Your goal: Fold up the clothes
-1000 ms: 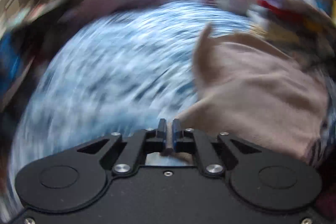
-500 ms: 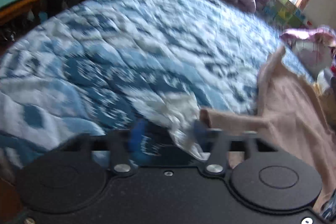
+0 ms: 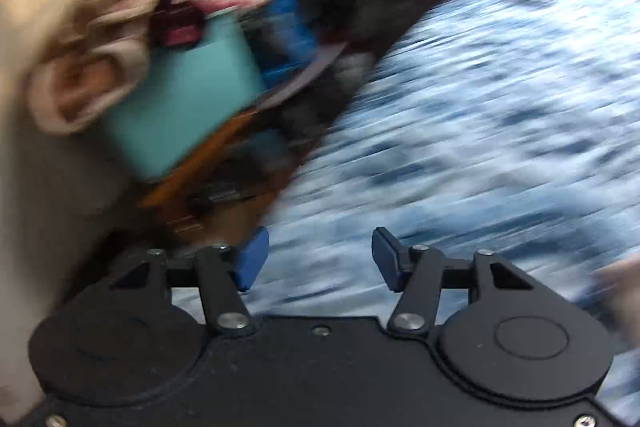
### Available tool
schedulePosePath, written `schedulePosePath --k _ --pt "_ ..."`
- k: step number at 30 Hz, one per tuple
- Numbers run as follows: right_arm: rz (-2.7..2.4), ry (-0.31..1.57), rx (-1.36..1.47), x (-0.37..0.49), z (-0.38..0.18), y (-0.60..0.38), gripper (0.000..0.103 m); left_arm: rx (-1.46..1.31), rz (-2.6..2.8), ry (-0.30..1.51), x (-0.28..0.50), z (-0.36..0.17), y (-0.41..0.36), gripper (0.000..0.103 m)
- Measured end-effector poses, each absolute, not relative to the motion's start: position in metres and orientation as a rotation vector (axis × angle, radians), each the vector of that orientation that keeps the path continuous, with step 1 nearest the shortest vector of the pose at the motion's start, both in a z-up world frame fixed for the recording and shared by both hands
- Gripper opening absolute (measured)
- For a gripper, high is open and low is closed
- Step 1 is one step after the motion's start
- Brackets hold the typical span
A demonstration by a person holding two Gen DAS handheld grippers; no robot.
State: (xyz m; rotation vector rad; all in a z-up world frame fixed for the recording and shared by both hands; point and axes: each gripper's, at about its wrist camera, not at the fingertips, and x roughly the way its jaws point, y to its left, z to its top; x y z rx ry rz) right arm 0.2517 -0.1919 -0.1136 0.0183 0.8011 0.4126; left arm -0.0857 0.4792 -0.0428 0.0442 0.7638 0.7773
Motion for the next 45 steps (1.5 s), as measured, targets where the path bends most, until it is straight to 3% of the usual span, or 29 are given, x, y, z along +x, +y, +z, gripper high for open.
schedulePosePath --k 7,15,16,17,19,20,21,23,25,26,27,28,29,31,34,38,39,41,43,44,45 --pt "0.518 0.791 -0.129 0.308 -0.115 -0.117 0.063 -0.022 0.192 0.747 0.06 -0.052 0.369 0.062" --pt "0.528 0.792 -0.232 0.358 -0.121 -0.061 0.07 -0.045 0.08 0.798 0.195 -0.071 0.335 0.065" --pt "0.529 0.792 -0.232 0.364 -0.122 -0.057 0.07 -0.087 0.067 0.813 0.204 -0.076 0.338 0.057" --pt "0.531 0.794 -0.232 0.37 -0.124 -0.053 0.07 -0.13 0.052 0.828 0.213 -0.081 0.34 0.007" --pt "0.568 0.871 -0.193 0.387 -0.134 -0.048 0.045 -0.3 -0.016 0.831 0.218 -0.086 0.353 0.005" --pt "0.61 0.886 -0.168 0.389 -0.136 -0.048 0.01 -0.423 -0.067 0.78 0.214 -0.081 0.364 0.005" --pt "0.651 0.9 -0.143 0.39 -0.138 -0.048 0.009 -0.542 -0.114 0.727 0.21 -0.077 0.376 0.005" --pt "0.682 0.885 -0.052 0.395 -0.133 -0.058 0.009 -0.672 -0.093 0.65 0.209 -0.076 0.405 0.005" --pt "0.633 0.885 0.064 0.409 -0.136 -0.073 0.009 -0.758 0.051 0.763 0.221 -0.109 0.438 0.009" --pt "0.59 0.908 0.109 0.419 -0.143 -0.079 0.015 -0.764 0.132 0.847 0.229 -0.127 0.448 0.024" --pt "0.51 0.946 0.039 0.426 -0.155 -0.074 0.045 -0.699 0.149 0.852 0.228 -0.123 0.443 0.022" --pt "0.481 0.918 -0.054 0.42 -0.155 -0.068 0.06 -0.634 0.166 0.856 0.226 -0.12 0.438 0.024" --pt "0.451 0.888 -0.147 0.414 -0.155 -0.062 0.072 -0.569 0.183 0.86 0.225 -0.116 0.433 0.034" --pt "0.392 0.824 -0.326 0.402 -0.155 -0.05 0.068 -0.438 0.224 0.843 0.218 -0.106 0.425 0.049" --pt "0.378 0.678 -0.456 0.378 -0.138 -0.043 0.059 -0.294 0.236 0.806 0.209 -0.093 0.413 0.044" --pt "0.507 0.621 -0.424 0.376 -0.119 -0.028 0.031 -0.223 0.111 0.805 0.216 -0.097 0.389 0.035" --pt "0.543 0.629 -0.409 0.379 -0.119 -0.02 0.03 -0.205 0.08 0.804 0.218 -0.098 0.383 0.034" --pt "0.592 0.667 -0.386 0.385 -0.125 -0.003 0.032 -0.171 0.021 0.804 0.222 -0.1 0.372 0.032" --pt "0.537 0.794 -0.412 0.405 -0.151 0.012 0.047 -0.195 0.077 0.868 0.223 -0.116 0.382 0.026" --pt "0.512 0.806 -0.397 0.41 -0.157 0.01 0.061 -0.205 0.103 0.897 0.222 -0.123 0.387 0.023" --pt "0.489 0.819 -0.381 0.414 -0.162 0.007 0.062 -0.182 0.102 0.866 0.209 -0.108 0.384 0.023"
